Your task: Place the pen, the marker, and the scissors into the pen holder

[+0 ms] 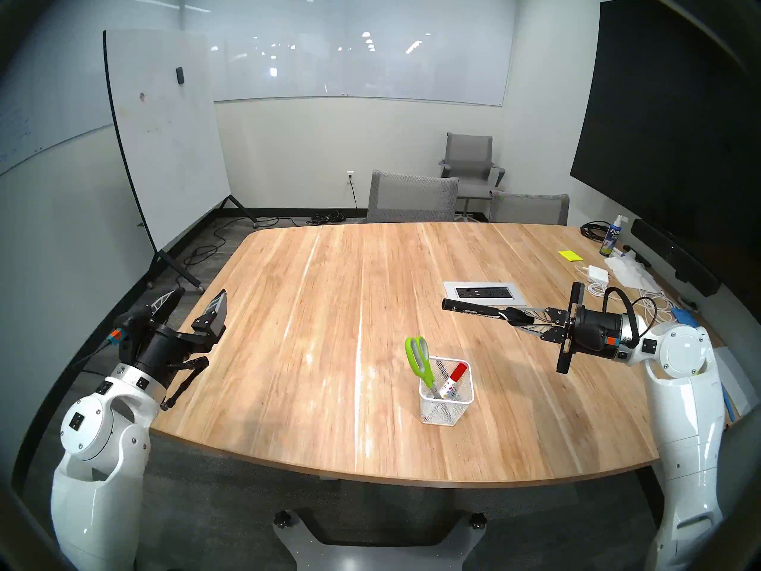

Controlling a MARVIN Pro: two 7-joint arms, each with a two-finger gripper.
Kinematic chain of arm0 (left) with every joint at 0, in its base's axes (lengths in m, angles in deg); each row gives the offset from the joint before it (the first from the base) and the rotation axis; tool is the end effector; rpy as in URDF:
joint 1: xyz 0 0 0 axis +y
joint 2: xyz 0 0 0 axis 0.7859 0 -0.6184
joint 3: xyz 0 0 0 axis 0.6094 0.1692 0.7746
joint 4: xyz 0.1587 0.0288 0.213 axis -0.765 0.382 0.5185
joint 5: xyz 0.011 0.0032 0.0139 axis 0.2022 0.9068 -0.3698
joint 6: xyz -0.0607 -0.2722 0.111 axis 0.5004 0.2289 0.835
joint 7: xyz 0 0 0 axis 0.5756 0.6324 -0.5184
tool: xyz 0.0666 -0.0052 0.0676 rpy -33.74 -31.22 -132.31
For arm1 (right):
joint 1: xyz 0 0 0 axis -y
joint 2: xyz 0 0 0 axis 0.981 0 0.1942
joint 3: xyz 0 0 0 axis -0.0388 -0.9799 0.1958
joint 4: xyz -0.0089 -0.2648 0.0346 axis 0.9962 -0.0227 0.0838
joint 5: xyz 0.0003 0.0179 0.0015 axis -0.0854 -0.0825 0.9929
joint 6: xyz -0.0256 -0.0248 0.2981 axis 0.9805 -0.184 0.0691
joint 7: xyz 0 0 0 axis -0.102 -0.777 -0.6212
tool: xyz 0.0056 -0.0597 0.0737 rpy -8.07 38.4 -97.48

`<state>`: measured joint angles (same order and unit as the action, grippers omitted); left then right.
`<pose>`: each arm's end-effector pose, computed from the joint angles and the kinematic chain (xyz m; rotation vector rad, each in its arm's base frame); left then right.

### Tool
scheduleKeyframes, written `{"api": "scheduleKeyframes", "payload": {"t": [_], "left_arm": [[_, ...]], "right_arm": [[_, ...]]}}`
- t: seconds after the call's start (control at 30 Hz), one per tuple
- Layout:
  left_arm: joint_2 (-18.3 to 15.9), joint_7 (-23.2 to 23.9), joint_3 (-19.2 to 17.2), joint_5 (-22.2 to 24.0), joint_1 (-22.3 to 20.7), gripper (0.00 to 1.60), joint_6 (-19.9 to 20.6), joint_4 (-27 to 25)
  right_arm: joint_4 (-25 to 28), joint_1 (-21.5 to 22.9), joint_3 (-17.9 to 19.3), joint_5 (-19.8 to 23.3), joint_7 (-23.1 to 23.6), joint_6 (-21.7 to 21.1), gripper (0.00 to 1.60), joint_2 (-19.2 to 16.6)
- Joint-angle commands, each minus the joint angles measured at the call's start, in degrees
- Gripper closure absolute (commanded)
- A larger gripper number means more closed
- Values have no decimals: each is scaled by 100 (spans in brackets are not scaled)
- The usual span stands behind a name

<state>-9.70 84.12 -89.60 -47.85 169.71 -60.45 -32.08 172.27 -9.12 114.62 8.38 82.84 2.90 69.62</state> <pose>0.2859 0.1305 -0.1792 1.9258 -0.0547 2.2646 0.3583 -0.1335 -0.1616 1.2372 2.0677 1.9252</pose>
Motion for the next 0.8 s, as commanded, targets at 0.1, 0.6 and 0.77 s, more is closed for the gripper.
{"api": "scheduleKeyframes", "payload": {"t": [0.1, 0.6, 0.77], "left_arm": [[-3, -5, -27, 6, -7, 0, 16, -101], [15, 9, -33, -6, -15, 0, 27, -101], [19, 14, -34, -10, -18, 0, 28, -100]], "right_arm": [[-34, -59, -62, -33, 144, 338, 160, -358], [-127, -167, -248, 99, -390, 462, 160, -845], [-82, -76, -272, 237, -452, 220, 160, -910]]}}
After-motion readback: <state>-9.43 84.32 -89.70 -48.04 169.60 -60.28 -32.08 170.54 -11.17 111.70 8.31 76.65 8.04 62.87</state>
